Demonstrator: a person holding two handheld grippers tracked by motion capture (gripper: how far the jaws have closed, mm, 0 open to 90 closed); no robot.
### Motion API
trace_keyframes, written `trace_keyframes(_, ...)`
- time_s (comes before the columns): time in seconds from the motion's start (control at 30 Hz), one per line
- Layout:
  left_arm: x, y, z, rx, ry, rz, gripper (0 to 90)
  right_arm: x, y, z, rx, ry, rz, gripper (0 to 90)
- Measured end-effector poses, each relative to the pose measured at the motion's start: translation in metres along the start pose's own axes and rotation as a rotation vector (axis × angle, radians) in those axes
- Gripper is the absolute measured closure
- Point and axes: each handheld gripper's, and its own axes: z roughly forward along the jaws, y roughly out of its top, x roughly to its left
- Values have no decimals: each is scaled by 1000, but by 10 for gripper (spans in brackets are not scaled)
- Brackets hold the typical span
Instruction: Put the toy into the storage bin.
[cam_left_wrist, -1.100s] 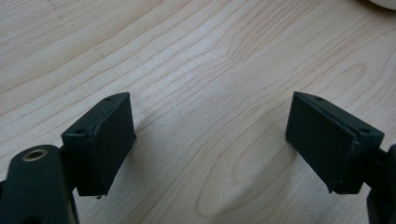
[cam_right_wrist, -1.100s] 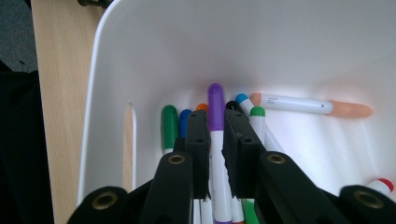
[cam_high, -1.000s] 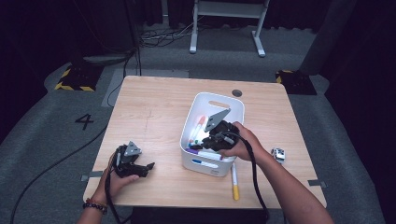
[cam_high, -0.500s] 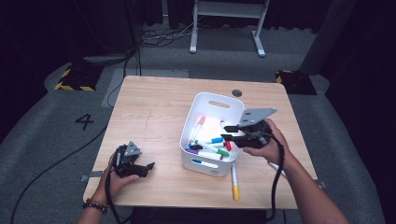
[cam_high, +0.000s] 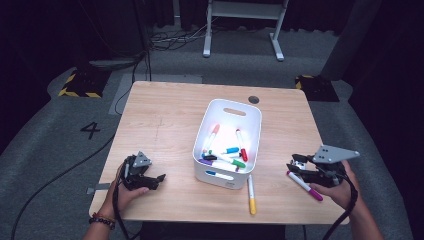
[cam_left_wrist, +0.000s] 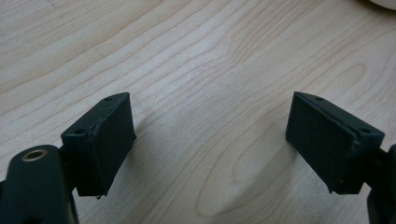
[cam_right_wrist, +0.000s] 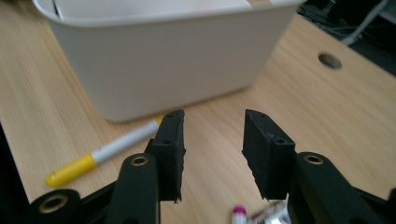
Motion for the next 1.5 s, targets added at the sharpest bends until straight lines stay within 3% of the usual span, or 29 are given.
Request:
trace_keyframes(0.07,0,0,0,0,0,0,156,-4,-25,-1,21,-37,47,584)
trace_keyframes(0.2,0,0,0,-2,0,-2,155,-11,-64,-1,68,-64,104,538)
trace_keyframes(0.3,0,0,0,0,0,0,155,-14,-89,2,98,-60,132,500)
trace_keyframes(0.47,0,0,0,-1,3,0,155,-19,-122,5,126,-58,186,475)
trace_keyframes(0.63,0,0,0,0,2,-1,156,-22,-144,9,151,-62,239,497)
trace_keyframes(0.73,0,0,0,-1,2,-1,155,-20,-148,8,132,-55,253,525)
trace_keyframes(0.87,-1,0,0,-2,5,0,156,-14,-150,7,103,-59,251,671)
trace_keyframes(0.97,0,0,0,-1,2,-1,155,-11,-150,7,95,-65,259,730)
trace_keyframes(1.23,0,0,0,-1,3,-1,155,-5,-139,17,107,-37,234,738)
trace_keyframes(1.33,0,0,0,-2,5,0,155,-4,-136,20,83,-17,250,738)
trace_keyframes(1.37,0,0,0,-2,4,0,155,-5,-134,20,89,-16,229,738)
trace_keyframes(1.4,0,0,0,-2,4,0,155,-3,-132,20,79,-16,244,738)
trace_keyframes(1.5,-1,0,0,-2,2,-2,156,-1,-125,20,75,-15,224,738)
